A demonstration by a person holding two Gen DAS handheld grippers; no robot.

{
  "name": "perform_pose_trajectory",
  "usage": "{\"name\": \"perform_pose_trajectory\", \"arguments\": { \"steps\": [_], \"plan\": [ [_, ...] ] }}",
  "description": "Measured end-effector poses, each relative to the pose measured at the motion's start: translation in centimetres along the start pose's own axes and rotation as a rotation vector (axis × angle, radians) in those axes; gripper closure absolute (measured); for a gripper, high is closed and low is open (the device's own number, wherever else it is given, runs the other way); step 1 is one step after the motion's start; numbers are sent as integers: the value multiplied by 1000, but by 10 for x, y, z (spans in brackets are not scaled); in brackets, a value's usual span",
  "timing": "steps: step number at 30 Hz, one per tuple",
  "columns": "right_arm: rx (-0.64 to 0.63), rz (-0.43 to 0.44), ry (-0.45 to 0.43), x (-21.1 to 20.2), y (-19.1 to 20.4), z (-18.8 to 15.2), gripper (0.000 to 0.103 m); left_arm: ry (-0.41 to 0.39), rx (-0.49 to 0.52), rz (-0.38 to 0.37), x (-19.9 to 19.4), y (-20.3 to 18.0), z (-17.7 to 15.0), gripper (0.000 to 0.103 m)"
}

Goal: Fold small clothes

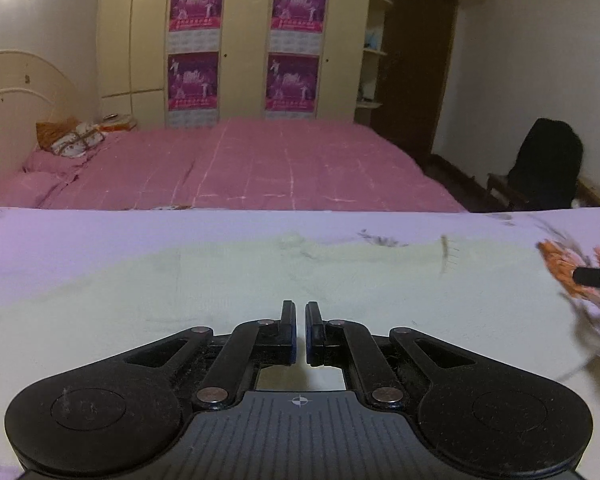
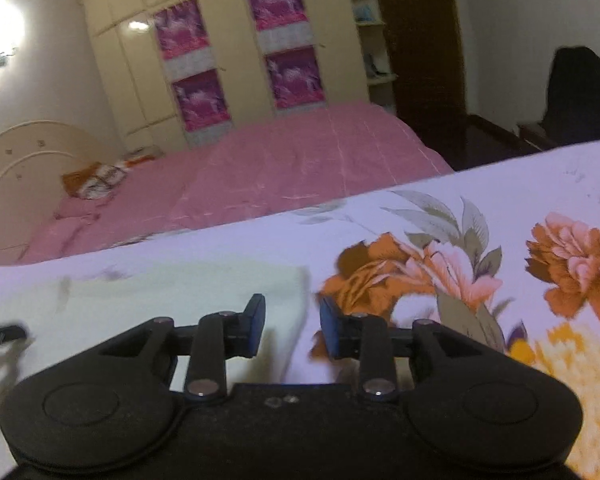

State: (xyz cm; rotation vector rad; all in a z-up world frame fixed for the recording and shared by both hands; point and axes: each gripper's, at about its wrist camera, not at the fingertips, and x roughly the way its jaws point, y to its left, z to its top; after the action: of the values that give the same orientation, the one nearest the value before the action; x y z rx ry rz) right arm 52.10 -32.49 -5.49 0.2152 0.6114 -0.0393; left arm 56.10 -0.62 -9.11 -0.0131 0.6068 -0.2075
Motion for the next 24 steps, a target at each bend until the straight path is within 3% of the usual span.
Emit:
{"name": "perform_pose_trajectory", "arguments": {
  "steps": [3,7,11,13,14,15,20,24],
  "plan": [
    [-43,42,12,-18,9,-16,74,63,20,3,5,-5,-17,100],
    [-147,-7,106,-4,23,-43,73,17,31,20,5,-10,-31,97],
    [-167,-31,105,-5,28,-43,70,32,32,29,0,-13,-26,92],
    [-174,-44,114,-7,30,-42,68,33,32,31,-5,-17,-22,58],
    [-173,-53,119,-9,31,-41,67,20,38,41,-10,-18,-22,24],
    [-169,-59,119,-13,33,-40,65,0,51,55,-13,-18,-22,19],
    [-157,-58,86,-28,41,-40,62,-33,70,59,-38,-10,-22,19],
    [-148,-46,59,-39,47,-38,61,-80,-52,68,-80,44,-32,19]
  ]
}}
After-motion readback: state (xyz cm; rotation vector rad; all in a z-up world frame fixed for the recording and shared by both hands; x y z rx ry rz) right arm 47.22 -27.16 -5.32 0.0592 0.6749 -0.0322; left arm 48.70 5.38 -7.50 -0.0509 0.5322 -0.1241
